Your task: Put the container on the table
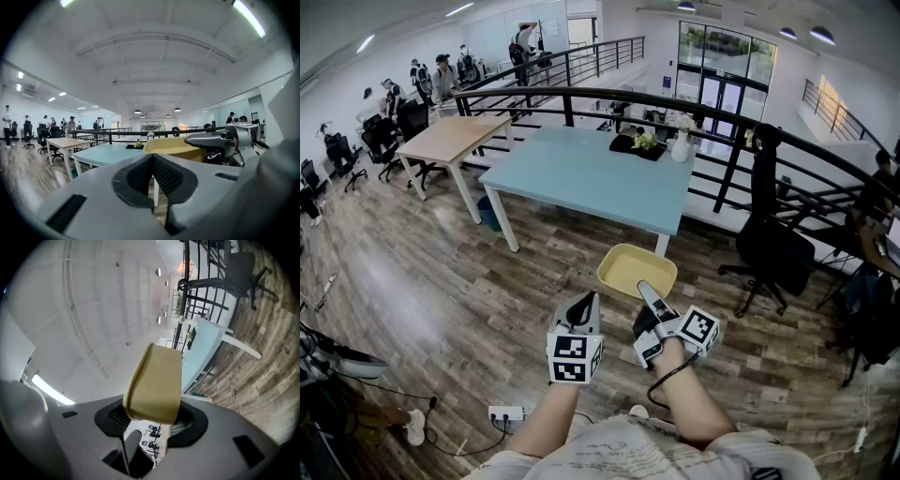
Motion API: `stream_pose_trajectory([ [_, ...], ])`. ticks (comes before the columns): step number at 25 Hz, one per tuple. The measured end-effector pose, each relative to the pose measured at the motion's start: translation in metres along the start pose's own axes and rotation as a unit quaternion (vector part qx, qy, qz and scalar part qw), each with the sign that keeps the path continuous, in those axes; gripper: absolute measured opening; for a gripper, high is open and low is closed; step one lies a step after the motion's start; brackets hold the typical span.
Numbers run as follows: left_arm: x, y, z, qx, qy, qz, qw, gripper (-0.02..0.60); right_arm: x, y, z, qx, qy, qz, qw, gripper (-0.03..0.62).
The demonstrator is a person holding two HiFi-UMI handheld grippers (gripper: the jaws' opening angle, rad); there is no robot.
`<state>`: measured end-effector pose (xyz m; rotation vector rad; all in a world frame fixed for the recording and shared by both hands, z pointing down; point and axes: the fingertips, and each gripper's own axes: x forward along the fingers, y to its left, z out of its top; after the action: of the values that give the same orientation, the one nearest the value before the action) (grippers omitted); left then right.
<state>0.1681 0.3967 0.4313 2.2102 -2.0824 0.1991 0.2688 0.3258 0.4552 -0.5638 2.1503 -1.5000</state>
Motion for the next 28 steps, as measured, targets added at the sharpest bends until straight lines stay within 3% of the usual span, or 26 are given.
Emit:
stream_pose_trajectory([
  [20, 0.06, -0.03, 0.003, 0.008, 0.008, 0.019, 0.9998, 0.006, 0.003, -0.029, 0.055, 0.006, 0.022, 0.005, 1.0, 0.206],
  [28, 0.098, -0.044, 0.023, 0.006, -0.022, 0.042, 0.9989, 0.006, 0.008, -0.051, 0.098, 0.016, 0.027, -0.004, 1.0, 0.206],
])
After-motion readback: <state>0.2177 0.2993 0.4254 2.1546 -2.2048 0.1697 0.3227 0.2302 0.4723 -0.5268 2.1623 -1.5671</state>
